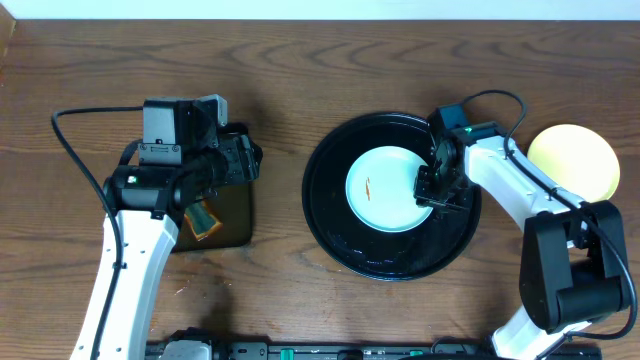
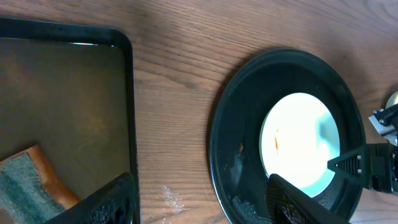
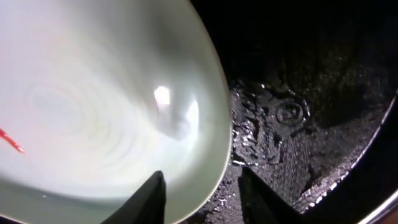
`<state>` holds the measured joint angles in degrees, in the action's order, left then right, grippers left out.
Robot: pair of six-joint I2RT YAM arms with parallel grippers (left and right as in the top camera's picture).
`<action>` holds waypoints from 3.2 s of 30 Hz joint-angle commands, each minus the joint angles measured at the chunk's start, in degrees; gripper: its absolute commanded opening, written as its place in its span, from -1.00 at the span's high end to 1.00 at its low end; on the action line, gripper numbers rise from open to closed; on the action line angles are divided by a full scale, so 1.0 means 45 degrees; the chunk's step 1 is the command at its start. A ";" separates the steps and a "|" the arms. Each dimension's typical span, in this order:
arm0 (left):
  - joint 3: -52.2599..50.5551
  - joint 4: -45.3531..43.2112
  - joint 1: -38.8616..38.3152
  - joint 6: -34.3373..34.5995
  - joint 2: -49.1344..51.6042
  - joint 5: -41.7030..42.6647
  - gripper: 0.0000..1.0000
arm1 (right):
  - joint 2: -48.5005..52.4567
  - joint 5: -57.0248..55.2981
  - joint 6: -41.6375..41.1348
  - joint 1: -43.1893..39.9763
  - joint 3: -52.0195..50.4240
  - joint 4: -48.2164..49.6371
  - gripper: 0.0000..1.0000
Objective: Clean dirty plates on tray and stack at the side
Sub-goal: 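Drag the pale green plate onto the round black tray with the right gripper, then grasp the green-orange sponge in the small black tray with the left gripper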
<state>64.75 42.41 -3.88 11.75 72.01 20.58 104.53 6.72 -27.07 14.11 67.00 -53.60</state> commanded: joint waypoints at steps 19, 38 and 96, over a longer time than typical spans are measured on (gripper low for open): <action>-0.0015 0.1331 -0.0015 -0.0175 0.0078 -0.2142 -0.37 | 0.0850 -0.0588 0.3288 -0.0709 -0.0442 0.2807 0.67; -0.0175 0.1851 -0.0015 0.2676 0.3181 -0.6227 -0.37 | 0.0860 -0.0534 0.2783 -0.0709 -0.1273 0.3925 0.98; -0.1399 0.0306 0.1967 0.1122 0.6348 -0.3181 0.85 | 0.0860 -0.0529 0.2788 -0.0709 -0.1273 0.4022 0.97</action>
<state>56.80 42.48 5.10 17.76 100.92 5.87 106.30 5.37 -13.02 10.57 63.20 -36.12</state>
